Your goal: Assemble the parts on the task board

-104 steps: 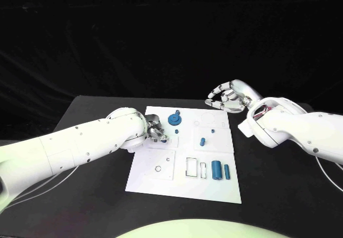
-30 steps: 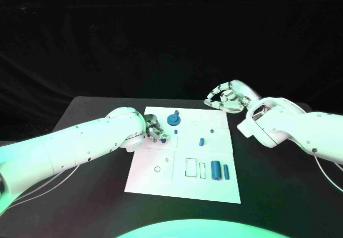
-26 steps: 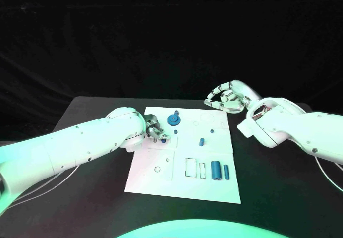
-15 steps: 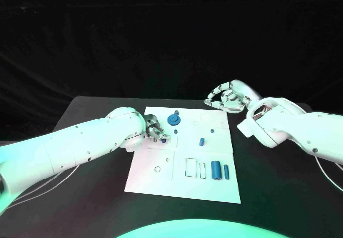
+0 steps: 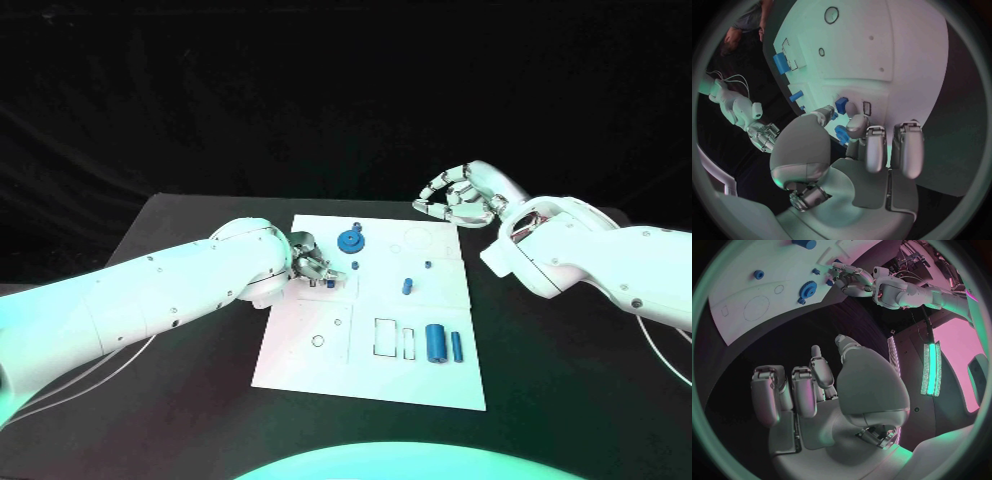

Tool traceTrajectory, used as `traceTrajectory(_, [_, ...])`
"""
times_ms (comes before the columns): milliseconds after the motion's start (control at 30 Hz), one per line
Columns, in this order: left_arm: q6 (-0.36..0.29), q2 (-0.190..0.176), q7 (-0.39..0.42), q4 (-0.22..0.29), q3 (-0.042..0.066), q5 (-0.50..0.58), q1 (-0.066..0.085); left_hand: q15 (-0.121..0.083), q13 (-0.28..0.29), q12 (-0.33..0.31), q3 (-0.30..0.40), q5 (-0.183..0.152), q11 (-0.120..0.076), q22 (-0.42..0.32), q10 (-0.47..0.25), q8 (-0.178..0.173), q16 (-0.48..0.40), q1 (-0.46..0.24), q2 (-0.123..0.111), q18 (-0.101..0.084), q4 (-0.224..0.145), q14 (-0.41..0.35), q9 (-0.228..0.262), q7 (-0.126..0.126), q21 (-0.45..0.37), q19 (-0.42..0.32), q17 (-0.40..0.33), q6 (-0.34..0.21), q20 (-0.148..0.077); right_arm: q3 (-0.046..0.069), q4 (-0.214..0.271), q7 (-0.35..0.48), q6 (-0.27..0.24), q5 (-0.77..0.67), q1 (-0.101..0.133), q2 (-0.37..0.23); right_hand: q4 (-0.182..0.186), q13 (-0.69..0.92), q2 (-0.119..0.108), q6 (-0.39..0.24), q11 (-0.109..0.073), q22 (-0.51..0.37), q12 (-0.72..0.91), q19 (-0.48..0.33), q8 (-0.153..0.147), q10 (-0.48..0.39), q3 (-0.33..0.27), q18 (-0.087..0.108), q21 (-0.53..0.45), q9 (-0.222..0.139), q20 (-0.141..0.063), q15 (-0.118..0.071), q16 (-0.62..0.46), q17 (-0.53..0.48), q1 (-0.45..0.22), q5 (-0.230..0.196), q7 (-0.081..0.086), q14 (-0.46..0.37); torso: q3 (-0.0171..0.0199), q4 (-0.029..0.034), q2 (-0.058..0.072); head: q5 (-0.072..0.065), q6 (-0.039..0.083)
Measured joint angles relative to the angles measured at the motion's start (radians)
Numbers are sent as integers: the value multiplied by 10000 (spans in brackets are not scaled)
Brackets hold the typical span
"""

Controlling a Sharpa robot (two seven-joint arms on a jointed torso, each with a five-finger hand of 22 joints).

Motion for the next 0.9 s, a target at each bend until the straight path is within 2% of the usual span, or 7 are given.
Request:
traceTrajectory(267, [-22,-60,-5,64,24,19,-18,0,-1,1,-28,0,1,8,-1,0,0,0,0,0,28,0,-1,0,0,0,-1,0,0,0,0,-1,-7,0,0,-10,0,0,0,0,0,-1,0,0,0,0,0,0,0,0,0,0,0,-1,1,0,0,0,2,-1,-1,0,20])
traceTrajectory(400, [-26,-126,-17,122,80,39,-40,0,-72,1,-28,0,1,8,-1,-21,0,0,1,0,28,0,-2,2,0,0,-1,-2,0,0,2,-1,-12,0,0,-13,0,1,0,0,0,7,0,0,0,0,0,0,0,0,0,0,0,-1,1,0,0,0,2,0,-1,0,35])
traceTrajectory(533, [-53,-233,-21,263,195,89,2,0,-225,-113,-123,1,-16,8,-66,-21,0,1,1,-1,13,0,-2,3,0,-1,-1,-2,0,0,-10,-1,-19,0,0,-14,0,1,0,0,0,7,0,0,0,0,0,0,0,0,0,0,0,-1,1,0,0,0,1,5,-1,0,61])
traceTrajectory(667, [-107,-363,-18,471,325,145,198,1,-297,-163,-154,1,15,7,-100,-22,0,11,11,0,-10,0,-3,39,0,-31,-1,-39,-29,0,-47,-1,-28,0,-1,-11,0,1,0,0,0,7,0,0,0,0,0,0,0,0,0,0,0,-1,1,0,0,0,-3,6,-12,10,91])
traceTrajectory(800, [-129,-552,-13,645,425,189,517,0,-517,-353,-316,0,88,7,-312,-81,0,126,126,1,8,0,-3,96,-125,-236,-1,-167,-20,0,-86,-1,-38,0,-1,-4,0,1,0,0,0,6,0,0,-1,0,0,0,0,0,0,0,0,-2,1,0,0,0,-3,6,-29,36,126])
traceTrajectory(900, [-91,-681,-18,699,452,211,774,63,-830,-587,-385,56,235,7,-603,-413,0,506,198,0,0,-16,-105,245,-234,-443,-2,-601,12,0,-102,-1,-43,0,-1,-4,0,1,0,0,0,6,0,0,-1,0,0,1,0,0,0,0,0,-2,1,0,0,0,-2,9,-32,43,158])
